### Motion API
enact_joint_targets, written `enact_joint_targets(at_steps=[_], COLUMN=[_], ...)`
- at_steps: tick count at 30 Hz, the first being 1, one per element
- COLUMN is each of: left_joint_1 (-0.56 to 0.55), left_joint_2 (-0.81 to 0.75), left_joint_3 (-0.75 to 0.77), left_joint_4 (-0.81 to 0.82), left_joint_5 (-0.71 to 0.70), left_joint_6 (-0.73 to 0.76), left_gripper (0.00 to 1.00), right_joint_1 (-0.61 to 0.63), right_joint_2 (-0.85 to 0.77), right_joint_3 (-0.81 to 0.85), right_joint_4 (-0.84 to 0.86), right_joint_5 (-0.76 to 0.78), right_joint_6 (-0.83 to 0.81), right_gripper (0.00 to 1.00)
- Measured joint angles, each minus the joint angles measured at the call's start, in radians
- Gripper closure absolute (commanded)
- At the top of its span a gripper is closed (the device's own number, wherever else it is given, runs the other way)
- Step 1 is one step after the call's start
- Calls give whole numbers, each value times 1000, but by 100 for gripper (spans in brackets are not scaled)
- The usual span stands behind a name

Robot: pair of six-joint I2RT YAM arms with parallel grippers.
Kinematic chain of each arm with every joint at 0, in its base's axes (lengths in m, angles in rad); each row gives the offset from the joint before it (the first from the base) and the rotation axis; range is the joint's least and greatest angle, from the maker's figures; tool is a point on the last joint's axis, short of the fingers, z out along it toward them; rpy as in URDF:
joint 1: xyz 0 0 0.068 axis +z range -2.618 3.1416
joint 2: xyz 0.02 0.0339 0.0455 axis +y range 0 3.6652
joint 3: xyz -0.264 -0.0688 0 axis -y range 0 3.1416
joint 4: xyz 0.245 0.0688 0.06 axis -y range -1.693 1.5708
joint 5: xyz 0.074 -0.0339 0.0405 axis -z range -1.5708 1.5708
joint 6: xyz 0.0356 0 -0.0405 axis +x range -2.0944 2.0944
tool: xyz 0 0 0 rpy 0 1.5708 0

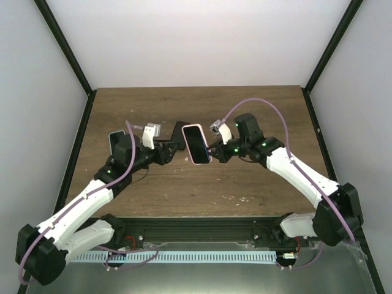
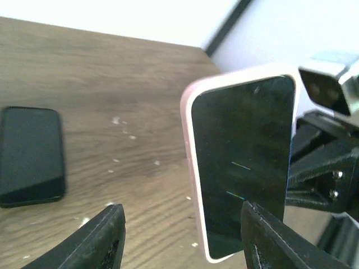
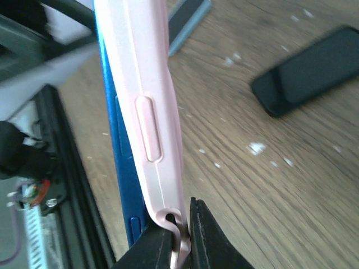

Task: Take the phone out of the phone case
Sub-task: Remove the phone case from the phone.

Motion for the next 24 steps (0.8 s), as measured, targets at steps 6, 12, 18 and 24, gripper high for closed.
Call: enact_joint_targets(at_steps=[6, 12, 18, 24], left_joint_1=[-87, -224, -306, -367], left_joint_2=[-67, -60, 23, 215], left_joint_3=[-18, -43, -60, -18], left_joint_4=[-84, -150, -161, -168], left_joint_5=[-228, -344, -401, -514], left_joint_6=[16, -4, -58, -98], left_gripper=[52, 53, 51, 45], right_joint_1=[0, -7, -32, -51], right_joint_2=[-45, -76, -30, 71], right_joint_3=[-97, -132, -156, -157], right_joint_4=[-72, -194, -207, -195], right_joint_5=[235, 380, 417, 430], right_joint_6=[119, 264, 377, 478], right_gripper=[99, 99, 99, 99])
